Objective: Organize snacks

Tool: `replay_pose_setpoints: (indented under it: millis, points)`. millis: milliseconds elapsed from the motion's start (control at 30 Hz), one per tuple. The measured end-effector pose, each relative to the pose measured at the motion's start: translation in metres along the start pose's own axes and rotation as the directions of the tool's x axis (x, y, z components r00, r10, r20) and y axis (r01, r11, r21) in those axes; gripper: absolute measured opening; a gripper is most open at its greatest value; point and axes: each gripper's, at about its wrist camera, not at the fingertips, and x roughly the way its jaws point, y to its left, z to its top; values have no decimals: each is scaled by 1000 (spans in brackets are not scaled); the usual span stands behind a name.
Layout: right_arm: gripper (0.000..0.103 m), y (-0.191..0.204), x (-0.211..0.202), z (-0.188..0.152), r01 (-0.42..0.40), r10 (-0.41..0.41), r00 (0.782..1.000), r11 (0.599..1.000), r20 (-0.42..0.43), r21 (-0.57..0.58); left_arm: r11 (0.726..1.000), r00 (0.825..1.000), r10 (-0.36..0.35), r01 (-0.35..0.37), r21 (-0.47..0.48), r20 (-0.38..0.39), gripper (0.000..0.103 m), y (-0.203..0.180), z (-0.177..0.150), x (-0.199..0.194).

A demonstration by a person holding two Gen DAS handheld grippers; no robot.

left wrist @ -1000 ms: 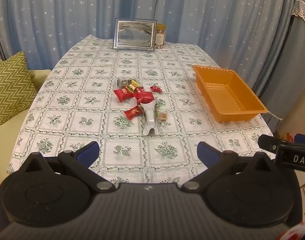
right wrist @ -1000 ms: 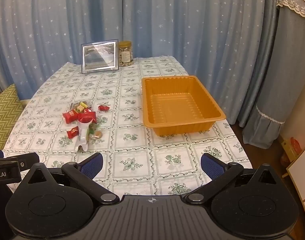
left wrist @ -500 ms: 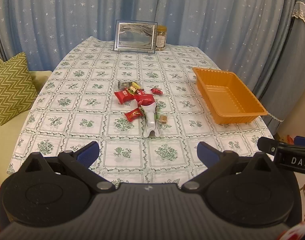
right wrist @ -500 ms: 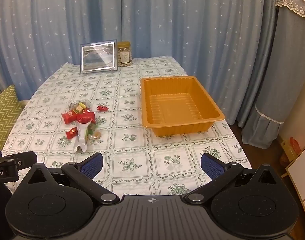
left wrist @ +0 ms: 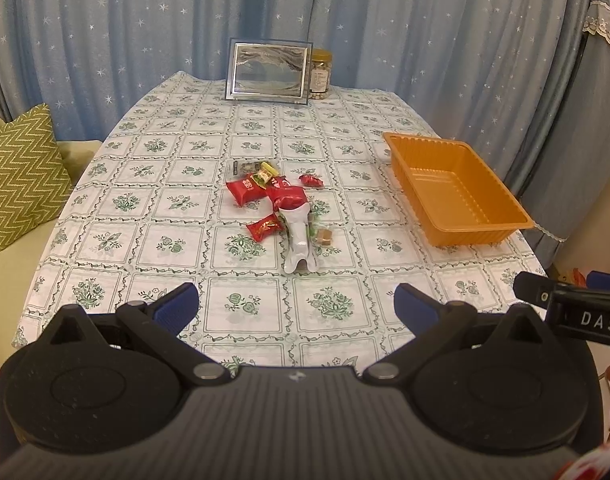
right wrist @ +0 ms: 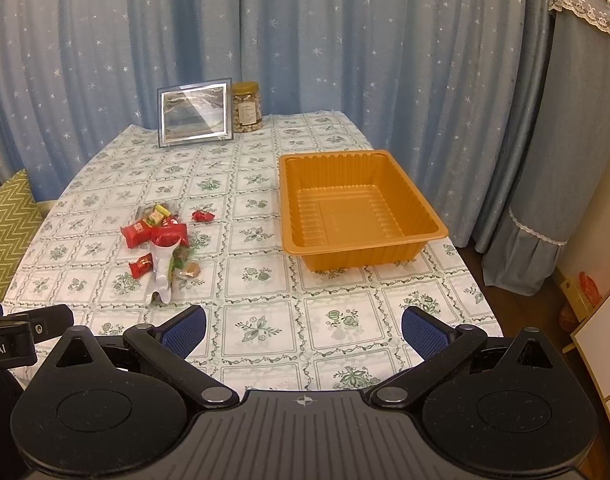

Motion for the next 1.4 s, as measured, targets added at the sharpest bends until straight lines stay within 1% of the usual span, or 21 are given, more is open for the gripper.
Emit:
replay_pose_setpoints:
  millis: [1400]
  points:
    - [103,-1,1,1,6,-6,1000,1000,2,4,1000,1000,-3,3,2,0,103,-3,1,2]
